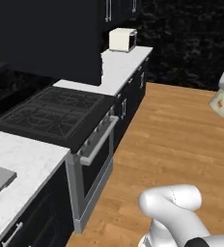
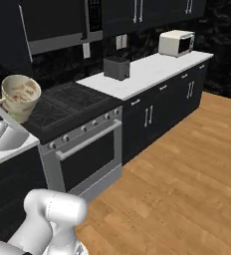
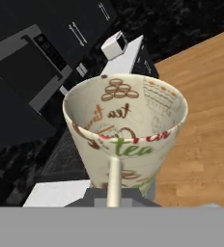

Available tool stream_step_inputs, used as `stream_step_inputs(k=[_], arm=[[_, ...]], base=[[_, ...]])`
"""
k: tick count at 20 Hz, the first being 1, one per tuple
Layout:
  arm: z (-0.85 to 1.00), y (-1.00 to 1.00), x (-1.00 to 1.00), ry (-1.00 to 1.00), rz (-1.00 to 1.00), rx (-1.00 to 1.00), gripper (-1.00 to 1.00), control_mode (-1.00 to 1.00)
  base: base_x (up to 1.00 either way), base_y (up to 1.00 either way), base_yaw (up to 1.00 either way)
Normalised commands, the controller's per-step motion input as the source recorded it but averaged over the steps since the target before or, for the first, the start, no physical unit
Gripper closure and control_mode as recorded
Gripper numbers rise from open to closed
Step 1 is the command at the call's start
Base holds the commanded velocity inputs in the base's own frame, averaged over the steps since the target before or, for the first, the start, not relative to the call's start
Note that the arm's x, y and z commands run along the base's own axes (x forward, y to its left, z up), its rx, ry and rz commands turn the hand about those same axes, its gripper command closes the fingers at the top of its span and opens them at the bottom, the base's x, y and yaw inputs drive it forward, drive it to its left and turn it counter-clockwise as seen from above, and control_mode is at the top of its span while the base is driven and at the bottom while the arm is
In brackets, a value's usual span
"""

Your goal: Gather all objects into one cabinet and sort the glasses and bowls to opposite sides.

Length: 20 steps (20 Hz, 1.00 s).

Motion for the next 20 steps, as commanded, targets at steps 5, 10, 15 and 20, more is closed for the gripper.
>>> stream_step_inputs(k=[5, 10, 15, 20], arm=[[0.00, 0.00, 0.00, 0.00, 0.00, 0.00, 1.00, 1.00], [0.00, 0.00, 0.00, 0.00, 0.00, 0.00, 1.00, 1.00], [0.00, 0.00, 0.00, 0.00, 0.00, 0.00, 1.00, 1.00], [0.00, 0.00, 0.00, 0.00, 0.00, 0.00, 1.00, 1.00]], base=[[0.00, -0.19, -0.51], [0.00, -0.20, -0.49], [0.15, -0.35, -0.32], [0.84, -0.46, -0.04]])
